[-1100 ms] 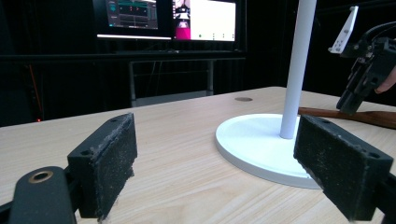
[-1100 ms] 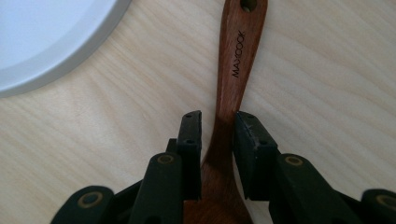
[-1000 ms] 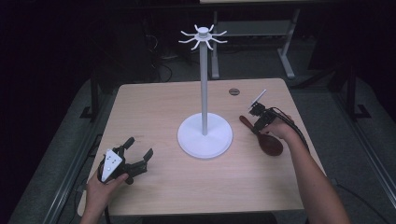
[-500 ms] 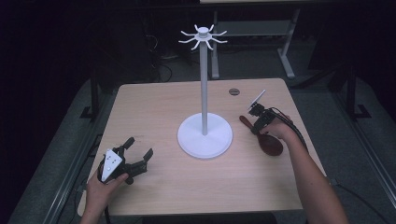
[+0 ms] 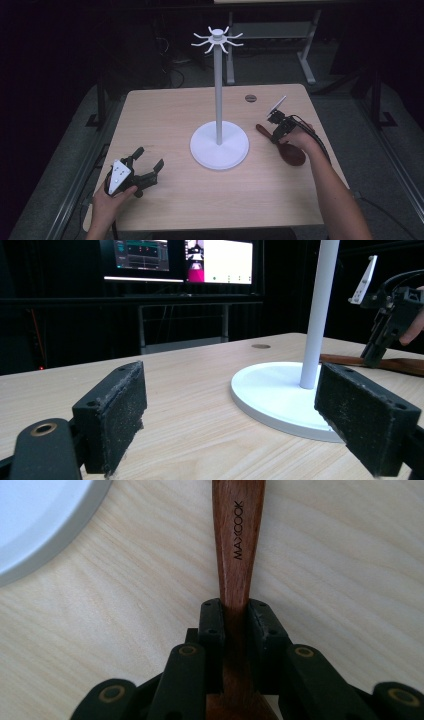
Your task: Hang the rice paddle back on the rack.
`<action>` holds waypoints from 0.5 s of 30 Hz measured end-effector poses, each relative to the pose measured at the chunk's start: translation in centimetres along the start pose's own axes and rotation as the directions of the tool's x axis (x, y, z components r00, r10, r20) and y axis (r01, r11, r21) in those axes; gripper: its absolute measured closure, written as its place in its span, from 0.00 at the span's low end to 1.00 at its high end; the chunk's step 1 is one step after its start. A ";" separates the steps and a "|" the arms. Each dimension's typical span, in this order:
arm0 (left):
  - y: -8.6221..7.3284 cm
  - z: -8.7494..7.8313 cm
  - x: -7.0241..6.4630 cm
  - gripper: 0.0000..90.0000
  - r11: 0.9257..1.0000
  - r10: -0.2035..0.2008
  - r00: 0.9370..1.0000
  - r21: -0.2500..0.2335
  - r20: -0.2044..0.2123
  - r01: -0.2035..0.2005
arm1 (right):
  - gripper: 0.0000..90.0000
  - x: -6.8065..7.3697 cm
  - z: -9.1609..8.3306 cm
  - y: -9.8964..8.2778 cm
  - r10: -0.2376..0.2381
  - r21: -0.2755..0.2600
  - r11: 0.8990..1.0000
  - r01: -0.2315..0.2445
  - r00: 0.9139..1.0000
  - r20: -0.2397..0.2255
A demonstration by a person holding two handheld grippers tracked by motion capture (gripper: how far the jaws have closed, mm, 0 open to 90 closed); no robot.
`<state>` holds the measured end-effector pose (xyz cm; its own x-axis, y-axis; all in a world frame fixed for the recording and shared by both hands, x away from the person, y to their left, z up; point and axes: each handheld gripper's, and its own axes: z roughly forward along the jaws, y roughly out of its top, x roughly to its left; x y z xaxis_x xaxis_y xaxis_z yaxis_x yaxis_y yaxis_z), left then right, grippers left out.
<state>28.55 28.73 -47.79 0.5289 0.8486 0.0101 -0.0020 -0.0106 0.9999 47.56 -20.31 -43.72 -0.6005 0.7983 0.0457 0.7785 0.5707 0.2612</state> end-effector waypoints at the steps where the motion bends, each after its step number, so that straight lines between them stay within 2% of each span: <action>1: 0.0 0.0 0.0 0.14 1.000 0.000 1.000 0.000 0.000 0.000 | 0.87 -0.1 -0.2 -0.1 0.006 -0.013 1.000 -0.006 1.000 -0.006; 9: 0.0 0.0 0.0 0.14 1.000 0.003 1.000 0.002 0.000 -0.003 | 0.87 -0.4 -1.8 -1.4 0.040 -0.112 0.993 -0.044 0.998 -0.040; 12: 0.0 0.0 0.0 0.14 1.000 0.003 1.000 0.001 -0.001 -0.003 | 0.87 -0.5 -2.5 -2.0 0.056 -0.164 0.984 -0.065 0.997 -0.057; 15: 0.0 0.0 0.0 0.14 1.000 0.002 1.000 0.001 -0.001 -0.002 | 0.87 -0.4 -3.2 -2.6 0.072 -0.221 0.972 -0.085 0.995 -0.066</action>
<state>28.55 28.72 -47.78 0.5284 0.8489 0.0118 -0.0022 -0.0126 0.9999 45.22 -22.70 -41.31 -0.5534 0.8230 0.1281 0.7673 0.4439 0.4628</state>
